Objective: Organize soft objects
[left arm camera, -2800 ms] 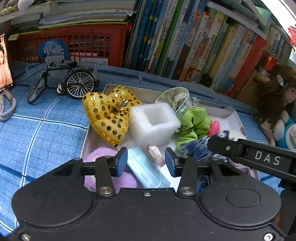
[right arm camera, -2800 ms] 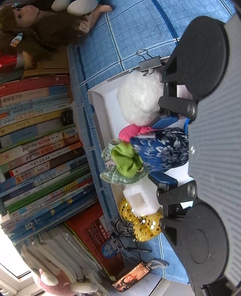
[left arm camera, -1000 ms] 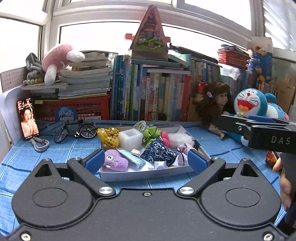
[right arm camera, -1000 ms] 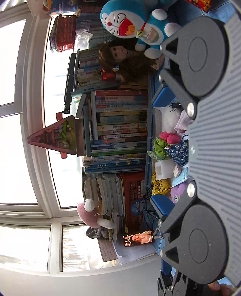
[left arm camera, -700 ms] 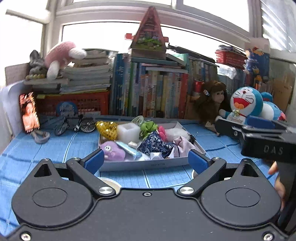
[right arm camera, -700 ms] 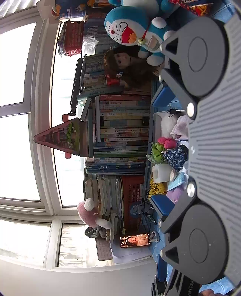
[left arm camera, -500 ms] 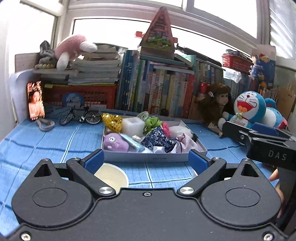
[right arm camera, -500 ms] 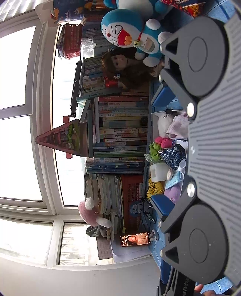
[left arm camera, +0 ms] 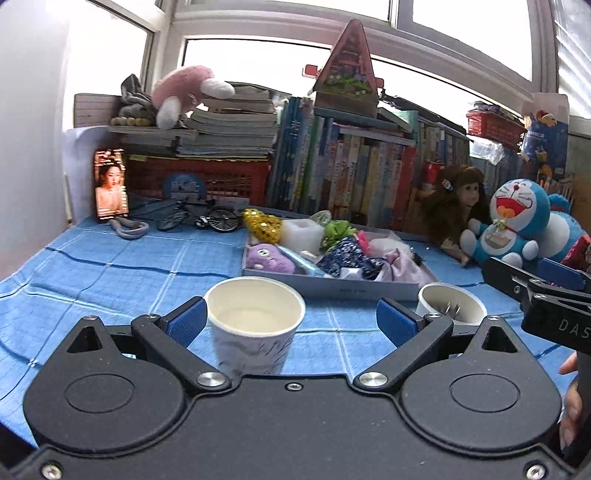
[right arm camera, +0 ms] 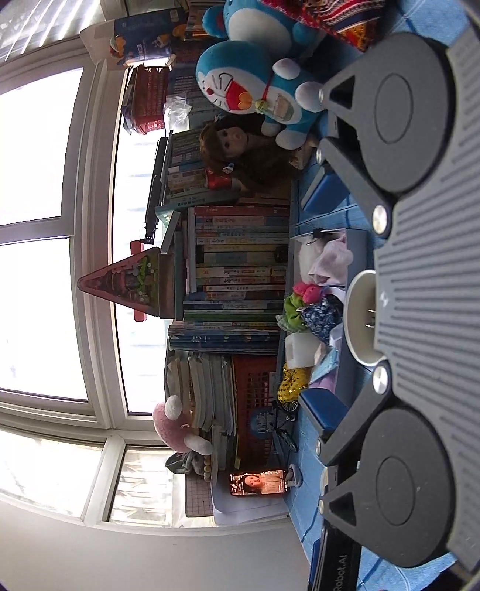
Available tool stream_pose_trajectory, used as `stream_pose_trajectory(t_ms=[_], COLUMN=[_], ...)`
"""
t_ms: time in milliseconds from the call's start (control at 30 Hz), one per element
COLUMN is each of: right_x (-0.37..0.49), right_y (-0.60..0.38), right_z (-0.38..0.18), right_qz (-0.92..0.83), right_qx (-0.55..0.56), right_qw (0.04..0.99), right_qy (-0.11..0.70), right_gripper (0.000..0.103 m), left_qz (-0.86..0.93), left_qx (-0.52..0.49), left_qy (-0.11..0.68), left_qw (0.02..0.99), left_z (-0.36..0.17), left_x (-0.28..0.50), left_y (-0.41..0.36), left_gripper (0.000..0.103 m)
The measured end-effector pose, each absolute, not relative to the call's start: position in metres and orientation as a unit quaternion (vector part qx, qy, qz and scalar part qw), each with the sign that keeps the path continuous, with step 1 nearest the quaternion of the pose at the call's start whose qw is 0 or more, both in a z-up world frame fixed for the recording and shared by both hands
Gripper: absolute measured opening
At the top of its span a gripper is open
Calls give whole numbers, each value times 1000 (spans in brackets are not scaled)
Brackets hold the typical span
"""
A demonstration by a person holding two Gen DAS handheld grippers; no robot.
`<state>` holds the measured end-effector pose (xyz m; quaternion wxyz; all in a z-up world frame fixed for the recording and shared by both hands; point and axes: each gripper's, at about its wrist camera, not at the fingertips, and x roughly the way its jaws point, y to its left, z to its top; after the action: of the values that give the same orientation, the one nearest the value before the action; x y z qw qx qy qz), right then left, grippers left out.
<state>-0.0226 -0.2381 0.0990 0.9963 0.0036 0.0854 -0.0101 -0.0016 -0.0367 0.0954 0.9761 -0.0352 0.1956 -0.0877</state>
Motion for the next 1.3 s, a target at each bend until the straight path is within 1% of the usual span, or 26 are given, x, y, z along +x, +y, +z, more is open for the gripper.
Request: stream_pose_trajectory(t_ms=[300,700,1300], right_x=[-36,-36,-23], right_y=[-232,-225,-212], right_z=[71,38,17], right_qz=[-31,-44,-42], right_qx=[3,7,-11], right_qw=[994,987,979], right_qy=[107,155,197], right_gripper=[103,103,103], left_qz=[-62,-22,-4], left_qx=[-16,-28,0], left_qy=[195,241,264], left_qw=[979,970,964], left_z=[68,32,10], left_x=[-27,-20,-7], left_y=[-32,-23,-25], left_gripper=[99,99,99])
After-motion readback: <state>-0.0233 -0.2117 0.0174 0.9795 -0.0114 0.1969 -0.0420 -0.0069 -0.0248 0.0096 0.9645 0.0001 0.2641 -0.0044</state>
